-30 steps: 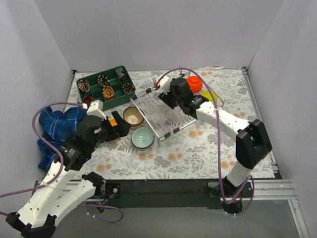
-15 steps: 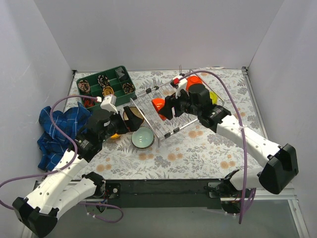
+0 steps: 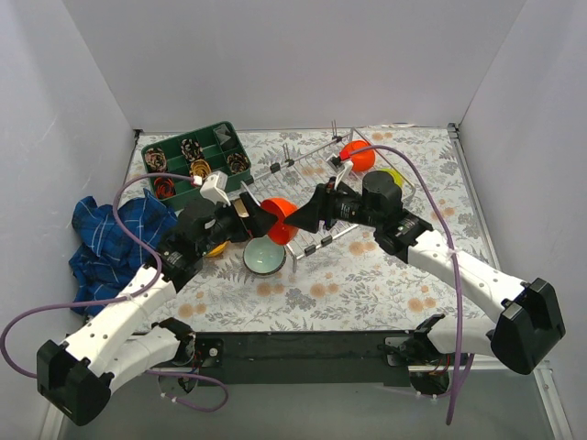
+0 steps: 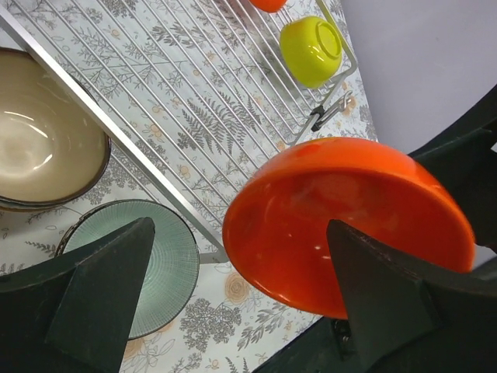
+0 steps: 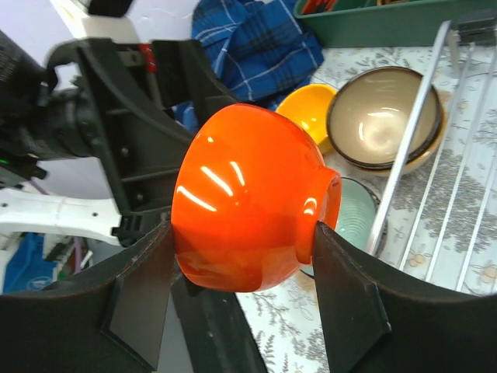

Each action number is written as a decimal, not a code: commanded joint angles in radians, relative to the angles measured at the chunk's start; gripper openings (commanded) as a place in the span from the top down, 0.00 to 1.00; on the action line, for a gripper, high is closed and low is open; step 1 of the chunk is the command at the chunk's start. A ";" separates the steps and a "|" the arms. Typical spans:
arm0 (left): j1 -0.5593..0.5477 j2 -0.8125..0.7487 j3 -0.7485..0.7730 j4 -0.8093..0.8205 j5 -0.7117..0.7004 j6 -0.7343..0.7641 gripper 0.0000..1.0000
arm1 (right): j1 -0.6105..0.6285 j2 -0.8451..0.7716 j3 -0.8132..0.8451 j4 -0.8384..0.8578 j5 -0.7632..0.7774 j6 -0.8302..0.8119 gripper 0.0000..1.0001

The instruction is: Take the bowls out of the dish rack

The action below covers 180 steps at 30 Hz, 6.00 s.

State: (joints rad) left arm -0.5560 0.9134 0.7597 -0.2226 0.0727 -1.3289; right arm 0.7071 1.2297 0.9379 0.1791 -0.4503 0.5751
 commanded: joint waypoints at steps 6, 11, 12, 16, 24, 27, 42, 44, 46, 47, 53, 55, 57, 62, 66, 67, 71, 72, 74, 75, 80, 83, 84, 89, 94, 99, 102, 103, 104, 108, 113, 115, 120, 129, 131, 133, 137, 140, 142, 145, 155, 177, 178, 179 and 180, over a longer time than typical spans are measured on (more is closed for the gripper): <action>-0.002 -0.027 -0.102 0.097 -0.008 -0.121 0.31 | -0.001 -0.035 -0.060 0.278 -0.090 0.189 0.64; -0.004 -0.038 -0.118 0.109 0.003 -0.161 0.68 | -0.001 -0.021 -0.093 0.330 -0.105 0.235 0.63; -0.002 -0.047 -0.123 0.109 0.001 -0.161 0.74 | -0.001 -0.019 -0.096 0.333 -0.106 0.238 0.62; -0.004 -0.077 -0.125 0.074 -0.031 -0.159 1.00 | -0.001 -0.016 -0.113 0.335 -0.105 0.235 0.50; -0.004 -0.137 -0.062 -0.231 -0.288 -0.236 1.00 | -0.009 -0.041 -0.137 0.182 -0.005 0.134 0.01; -0.002 -0.142 -0.027 -0.412 -0.385 -0.326 1.00 | -0.011 -0.044 -0.097 0.044 0.051 0.037 0.01; -0.004 -0.143 -0.046 -0.923 -0.530 -0.733 1.00 | -0.011 -0.016 -0.016 -0.162 0.219 -0.216 0.01; -0.004 -0.151 -0.075 -0.910 -0.540 -0.762 1.00 | -0.011 -0.010 -0.013 -0.171 0.223 -0.225 0.01; -0.004 -0.156 -0.112 -0.887 -0.544 -0.777 1.00 | -0.011 -0.006 -0.008 -0.178 0.228 -0.244 0.01; -0.004 -0.154 -0.123 -0.880 -0.541 -0.797 1.00 | -0.011 -0.004 -0.004 -0.179 0.226 -0.251 0.01; -0.004 -0.165 -0.233 -0.730 -0.502 -0.797 1.00 | -0.011 0.008 0.019 -0.243 0.248 -0.302 0.02; -0.002 -0.163 -0.275 -0.675 -0.487 -0.791 1.00 | -0.011 0.013 0.032 -0.268 0.274 -0.311 0.01; -0.002 -0.157 -0.295 -0.640 -0.481 -0.791 0.95 | -0.011 0.019 0.044 -0.286 0.288 -0.346 0.01; -0.004 -0.159 -0.329 -0.598 -0.472 -0.780 0.75 | -0.011 0.060 0.114 -0.378 0.314 -0.435 0.01; -0.002 -0.169 -0.318 -0.612 -0.468 -0.783 0.54 | -0.011 0.100 0.168 -0.429 0.380 -0.498 0.01; -0.002 -0.176 -0.309 -0.623 -0.468 -0.783 0.49 | -0.011 0.111 0.185 -0.443 0.421 -0.514 0.01; -0.004 -0.212 -0.241 -0.701 -0.485 -0.770 0.29 | -0.012 0.183 0.300 -0.509 0.579 -0.607 0.02; -0.001 -0.223 -0.211 -0.727 -0.487 -0.759 0.29 | -0.015 0.223 0.321 -0.516 0.625 -0.632 0.01; -0.002 -0.258 -0.172 -0.753 -0.498 -0.730 0.28 | -0.038 0.270 0.396 -0.553 0.648 -0.687 0.01; -0.002 -0.271 -0.154 -0.780 -0.504 -0.719 0.27 | -0.046 0.321 0.419 -0.561 0.686 -0.705 0.01; -0.001 -0.312 0.005 -0.851 -0.539 -0.629 0.14 | -0.080 0.473 0.551 -0.573 0.853 -0.874 0.01; -0.002 -0.311 0.070 -0.841 -0.524 -0.538 0.03 | -0.100 0.586 0.650 -0.564 0.952 -1.002 0.02; -0.002 -0.308 0.081 -0.827 -0.518 -0.497 0.02 | -0.110 0.643 0.673 -0.561 0.993 -1.032 0.01; -0.002 -0.288 0.147 -0.775 -0.482 -0.380 0.02 | -0.153 0.774 0.785 -0.492 1.050 -1.172 0.02; -0.002 -0.245 0.191 -0.745 -0.491 -0.303 0.02 | -0.192 0.870 0.814 -0.400 1.076 -1.278 0.01; -0.002 -0.211 0.201 -0.725 -0.490 -0.268 0.02 | -0.208 0.930 0.848 -0.356 1.047 -1.304 0.01; -0.002 -0.205 0.198 -0.707 -0.484 -0.257 0.02 | -0.210 0.964 0.860 -0.337 1.033 -1.314 0.02; -0.002 -0.205 0.194 -0.704 -0.484 -0.254 0.02 | -0.210 0.971 0.863 -0.333 1.032 -1.314 0.01; -0.002 -0.202 0.194 -0.699 -0.484 -0.248 0.02 | -0.212 0.985 0.866 -0.328 1.027 -1.314 0.02; -0.002 -0.192 0.197 -0.690 -0.487 -0.225 0.02 | -0.215 1.002 0.869 -0.325 0.984 -1.313 0.01; -0.002 -0.192 0.182 -0.666 -0.476 -0.211 0.02 | -0.219 1.028 0.860 -0.306 0.973 -1.305 0.02; -0.002 -0.194 0.181 -0.663 -0.475 -0.208 0.02 | -0.221 1.039 0.854 -0.291 0.975 -1.307 0.01; -0.001 -0.191 0.185 -0.664 -0.476 -0.197 0.02 | -0.221 1.061 0.839 -0.271 0.983 -1.311 0.02; -0.002 -0.211 0.175 -0.664 -0.472 -0.210 0.02 | -0.198 1.005 0.699 -0.190 1.029 -1.360 0.17; -0.002 -0.215 0.174 -0.663 -0.472 -0.211 0.02 | -0.184 0.979 0.685 -0.190 1.041 -1.367 0.29; -0.002 -0.219 0.173 -0.656 -0.473 -0.211 0.02 | -0.175 0.949 0.665 -0.190 1.044 -1.367 0.37; -0.002 -0.226 0.170 -0.644 -0.476 -0.205 0.02 | -0.143 0.890 0.628 -0.159 1.044 -1.354 0.54; -0.004 -0.242 0.153 -0.632 -0.473 -0.201 0.02 | -0.118 0.843 0.604 -0.162 1.026 -1.324 0.63; -0.002 -0.260 0.142 -0.618 -0.473 -0.190 0.02 | -0.101 0.808 0.579 -0.165 1.030 -1.308 0.67; -0.002 -0.277 0.121 -0.601 -0.472 -0.176 0.02 | -0.069 0.751 0.556 -0.179 1.036 -1.276 0.71; -0.002 -0.292 0.052 -0.477 -0.377 -0.087 0.02 | 0.049 0.501 0.504 -0.381 0.836 -0.903 0.79; -0.002 -0.176 -0.042 -0.127 -0.019 -0.010 0.02 | 0.078 -0.004 0.075 0.000 0.050 0.000 0.80; -0.001 -0.173 -0.046 -0.120 -0.008 -0.012 0.02 | 0.077 -0.010 0.055 0.035 0.039 0.062 0.80; -0.002 -0.168 -0.049 -0.112 0.002 -0.013 0.02 | 0.077 -0.015 0.036 0.066 0.035 0.086 0.79; -0.002 -0.166 -0.057 -0.100 0.018 -0.022 0.03 | 0.077 -0.021 0.003 0.121 0.027 0.109 0.79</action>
State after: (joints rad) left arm -0.5602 0.7403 0.7216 -0.3973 0.0055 -1.3430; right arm 0.7822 1.2533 1.0035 0.0235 -0.3294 0.4774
